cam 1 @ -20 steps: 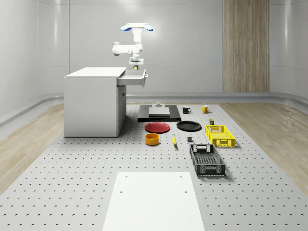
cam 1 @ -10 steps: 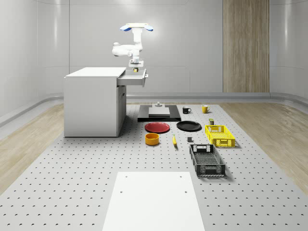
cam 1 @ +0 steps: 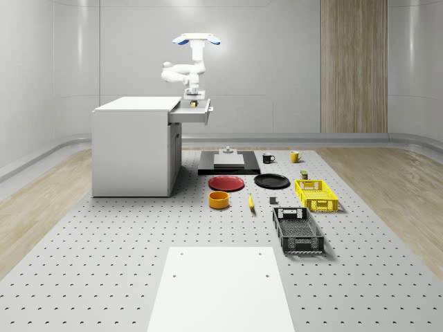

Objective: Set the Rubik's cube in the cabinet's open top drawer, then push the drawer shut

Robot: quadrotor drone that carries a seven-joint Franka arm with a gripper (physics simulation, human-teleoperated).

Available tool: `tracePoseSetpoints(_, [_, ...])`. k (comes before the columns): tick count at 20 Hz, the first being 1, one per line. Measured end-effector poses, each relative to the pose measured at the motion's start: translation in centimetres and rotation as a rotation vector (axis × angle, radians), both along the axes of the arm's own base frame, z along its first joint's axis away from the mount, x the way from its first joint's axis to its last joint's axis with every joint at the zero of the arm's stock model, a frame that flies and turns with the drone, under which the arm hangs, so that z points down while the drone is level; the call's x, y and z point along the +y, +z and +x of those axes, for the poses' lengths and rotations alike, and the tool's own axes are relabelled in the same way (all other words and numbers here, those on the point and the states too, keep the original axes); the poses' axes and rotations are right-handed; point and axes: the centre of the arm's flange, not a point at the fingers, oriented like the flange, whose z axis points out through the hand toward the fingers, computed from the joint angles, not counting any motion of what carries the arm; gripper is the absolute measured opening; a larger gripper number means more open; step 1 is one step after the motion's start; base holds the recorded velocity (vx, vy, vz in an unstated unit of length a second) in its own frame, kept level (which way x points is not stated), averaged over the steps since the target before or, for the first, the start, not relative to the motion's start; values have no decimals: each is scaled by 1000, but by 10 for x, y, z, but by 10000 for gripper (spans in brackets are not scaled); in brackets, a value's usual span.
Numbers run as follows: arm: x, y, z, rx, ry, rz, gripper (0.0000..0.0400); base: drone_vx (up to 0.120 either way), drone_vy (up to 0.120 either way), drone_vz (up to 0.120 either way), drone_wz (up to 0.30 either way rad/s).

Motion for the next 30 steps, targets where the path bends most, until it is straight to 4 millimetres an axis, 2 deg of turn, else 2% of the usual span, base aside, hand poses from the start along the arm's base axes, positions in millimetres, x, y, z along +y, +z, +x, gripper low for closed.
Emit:
tracePoseSetpoints(9, [2,25,0,0,0,0,325,0,0,0,0])
tracePoseSetpoints(12, [2,31,0,0,0,0,365,0,0,0,0])
tracePoseSetpoints(17, [2,21,0,0,0,0,390,0,0,0,0])
tracePoseSetpoints(20, [2,11,0,0,0,0,395,0,13,107,0])
tracePoseSetpoints(22, [2,7,0,0,0,0,397,0,120,120,0])
tracePoseSetpoints(30, [2,0,0,0,0,0,400,-100,120,105,0])
